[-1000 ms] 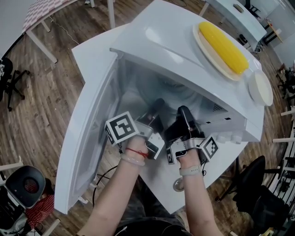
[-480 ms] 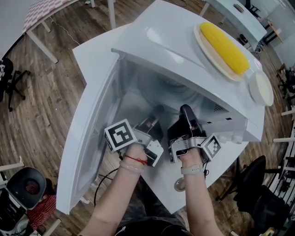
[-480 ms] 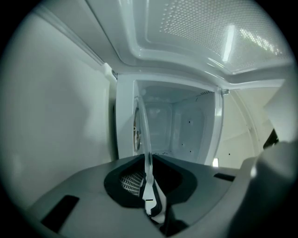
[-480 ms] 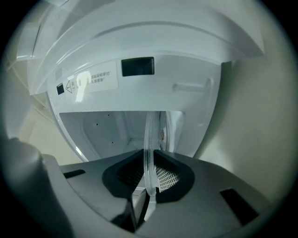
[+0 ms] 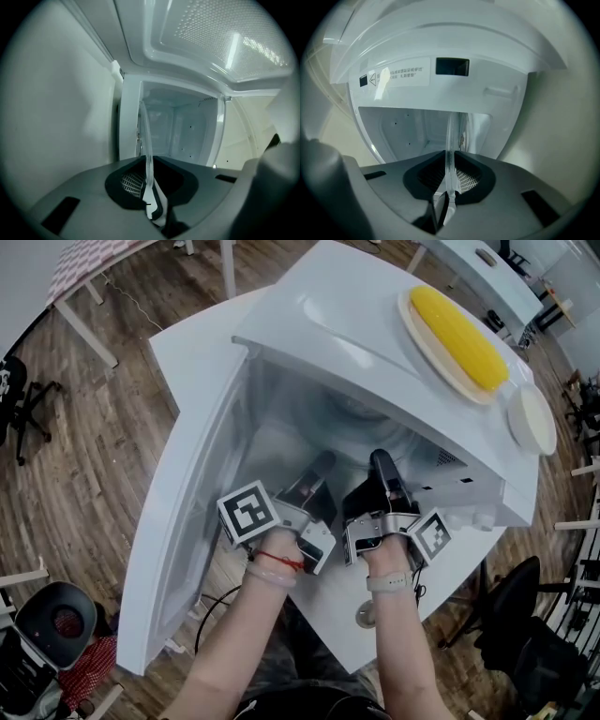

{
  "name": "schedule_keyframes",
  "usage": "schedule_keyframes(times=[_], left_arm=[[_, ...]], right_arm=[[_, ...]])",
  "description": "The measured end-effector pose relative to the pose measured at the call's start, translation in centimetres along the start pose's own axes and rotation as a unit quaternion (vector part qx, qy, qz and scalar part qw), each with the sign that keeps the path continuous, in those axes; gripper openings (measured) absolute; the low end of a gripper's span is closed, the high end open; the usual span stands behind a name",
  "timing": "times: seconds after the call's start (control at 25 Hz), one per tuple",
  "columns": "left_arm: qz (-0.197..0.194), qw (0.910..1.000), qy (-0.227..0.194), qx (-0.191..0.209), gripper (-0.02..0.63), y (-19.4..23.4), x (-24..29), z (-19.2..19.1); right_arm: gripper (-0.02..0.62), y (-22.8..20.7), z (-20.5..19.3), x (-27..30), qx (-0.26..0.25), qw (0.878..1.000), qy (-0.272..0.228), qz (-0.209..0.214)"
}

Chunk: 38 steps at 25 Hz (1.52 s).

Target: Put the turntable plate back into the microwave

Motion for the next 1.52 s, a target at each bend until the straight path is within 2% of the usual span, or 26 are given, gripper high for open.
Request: schedule_keyframes(times=[0.36, 0.6, 0.76, 0.84, 1.16, 1.4, 1.52], left_arm=[[-0.014, 0.9993, -0.001, -0.033, 0.048, 0.5, 0.6, -0.3], [-0.018, 0.9996, 0.001, -0.02, 0.048, 0.5, 0.6, -0.3], [0.015, 0.9998, -0.002, 0.013, 0.048, 0.9, 0.4, -0.2], [0.014, 0.9998, -0.006, 0.01, 0.046, 0.8, 0.3, -0.2], [-0.007, 0.9997, -0.022, -0.005, 0.046, 0.9, 0.0, 0.0], [-0.007, 0.9997, -0.023, -0.001, 0.044, 1.2, 0.0, 0.2], [-0.004, 0.9998, -0.021, 0.0, 0.044, 1.5, 0.0, 0.1]], right_arm=[[0.058, 1.2, -0.8, 0.7, 0.01, 1.0, 0.008, -0.014], [0.058, 0.7, -0.8, 0.2, 0.002, 1.0, 0.005, -0.023], [0.057, 0.5, -0.9, -0.1, -0.001, 1.0, 0.002, -0.03], [0.057, 0.4, -0.9, -0.2, -0.006, 0.999, 0.004, -0.032], [0.063, 0.5, -1.2, -0.2, -0.067, 0.996, 0.055, -0.031], [0.087, 1.0, -1.4, -0.1, -0.128, 0.986, 0.101, -0.03], [0.091, 0.8, -1.5, -0.5, -0.142, 0.983, 0.112, -0.037]])
Point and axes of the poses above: the fingertips, and each gripper's own axes: x forward along the fingers, y to its left, z out of its top, the point moved 9 cm from there along -x, backward along the fingers, and after that the axes turned 9 degrees about z, right-handed, at the moved point
